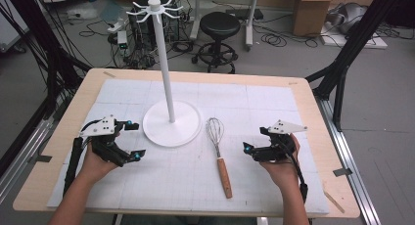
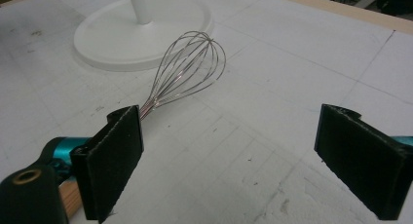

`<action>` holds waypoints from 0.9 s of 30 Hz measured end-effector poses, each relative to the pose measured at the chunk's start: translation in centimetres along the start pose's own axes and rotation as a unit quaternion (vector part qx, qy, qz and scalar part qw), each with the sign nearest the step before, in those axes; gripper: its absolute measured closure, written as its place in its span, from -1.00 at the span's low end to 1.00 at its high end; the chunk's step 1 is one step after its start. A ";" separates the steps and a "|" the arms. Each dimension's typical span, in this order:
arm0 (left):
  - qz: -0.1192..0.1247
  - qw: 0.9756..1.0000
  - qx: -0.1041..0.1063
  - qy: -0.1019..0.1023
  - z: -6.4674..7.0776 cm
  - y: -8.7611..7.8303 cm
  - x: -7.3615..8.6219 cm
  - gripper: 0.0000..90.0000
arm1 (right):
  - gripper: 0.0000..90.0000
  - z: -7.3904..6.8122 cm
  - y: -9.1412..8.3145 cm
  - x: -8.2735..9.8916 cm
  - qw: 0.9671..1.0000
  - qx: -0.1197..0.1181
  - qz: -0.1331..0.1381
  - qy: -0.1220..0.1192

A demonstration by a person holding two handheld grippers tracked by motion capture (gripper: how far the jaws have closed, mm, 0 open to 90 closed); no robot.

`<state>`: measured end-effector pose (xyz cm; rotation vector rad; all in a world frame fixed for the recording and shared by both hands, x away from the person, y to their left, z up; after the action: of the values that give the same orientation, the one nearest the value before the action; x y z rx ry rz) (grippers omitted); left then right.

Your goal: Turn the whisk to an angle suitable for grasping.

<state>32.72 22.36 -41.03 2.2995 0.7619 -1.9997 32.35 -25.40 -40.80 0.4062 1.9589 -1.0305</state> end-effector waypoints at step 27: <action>0.005 1.000 -0.001 0.006 0.1 0.0 -0.3 -0.96 | -0.79 -3.1 -0.5 -0.6 1.000 -0.002 -0.004 -0.019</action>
<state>32.64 22.28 -40.77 2.3117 0.7516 -1.9826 30.70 -23.19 -39.18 0.3730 1.9296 -1.0317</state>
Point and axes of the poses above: each handheld gripper's, and its own axes: y roughly forward along the jaws, x roughly out of its underside, z roughly to its right, the point moved 2 cm from there along y, roughly forward along the jaws, and after that the axes turned 15 degrees about y, right-handed, at the moved point
